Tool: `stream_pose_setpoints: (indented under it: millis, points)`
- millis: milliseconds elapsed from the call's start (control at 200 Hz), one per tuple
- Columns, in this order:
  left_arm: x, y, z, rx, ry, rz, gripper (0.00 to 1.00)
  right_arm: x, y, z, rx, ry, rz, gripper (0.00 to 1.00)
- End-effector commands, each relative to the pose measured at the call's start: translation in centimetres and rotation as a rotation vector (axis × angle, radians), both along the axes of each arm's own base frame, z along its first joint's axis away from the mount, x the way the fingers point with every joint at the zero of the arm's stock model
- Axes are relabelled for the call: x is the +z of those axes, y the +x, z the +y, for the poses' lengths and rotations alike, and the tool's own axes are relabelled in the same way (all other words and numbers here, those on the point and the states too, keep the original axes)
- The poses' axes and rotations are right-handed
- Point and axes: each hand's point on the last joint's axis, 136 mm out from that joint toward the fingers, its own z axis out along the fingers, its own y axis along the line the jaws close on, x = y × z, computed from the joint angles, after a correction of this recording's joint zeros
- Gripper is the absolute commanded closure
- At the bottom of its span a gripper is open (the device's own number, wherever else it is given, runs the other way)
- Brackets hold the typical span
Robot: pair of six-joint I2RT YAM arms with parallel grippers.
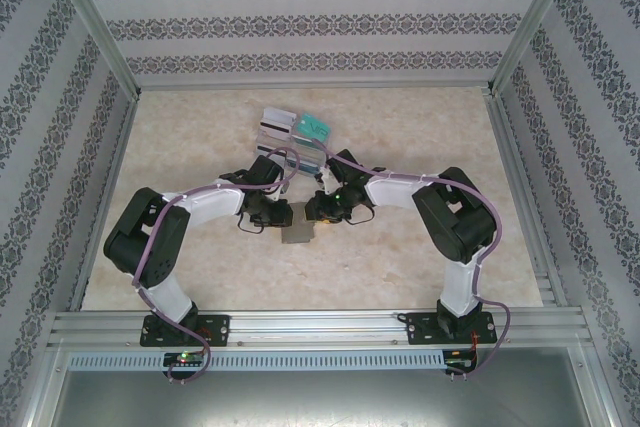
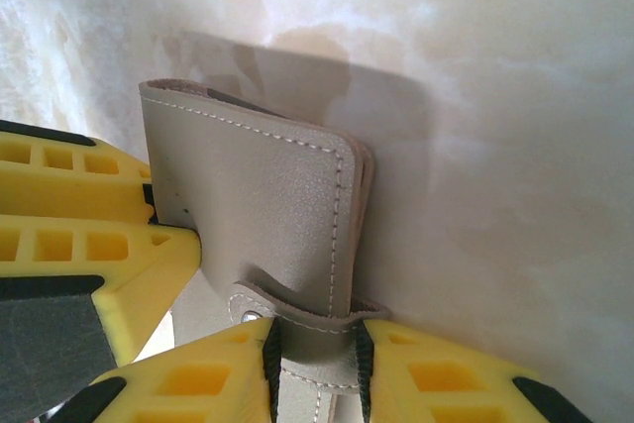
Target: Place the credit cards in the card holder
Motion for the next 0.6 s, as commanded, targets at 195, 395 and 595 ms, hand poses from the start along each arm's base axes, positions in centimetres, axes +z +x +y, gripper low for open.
stream_pose_setpoints:
  millis: [195,395,595]
  points:
    - [-1.4,-1.7,-3.6,-0.078,-0.07,0.02,0.79,-0.3,-0.6,3.5,0.076,0.006,-0.029,0.7]
    - [-1.3,-1.7,-4.1,-0.088,-0.077,0.016,0.79,-0.4,-0.8,3.7,0.091,-0.024,-0.04,0.7]
    - [-1.4,-1.7,-4.3,-0.089,-0.085,0.016,0.8,-0.4,-1.2,4.9,0.105,0.008,-0.022,0.7]
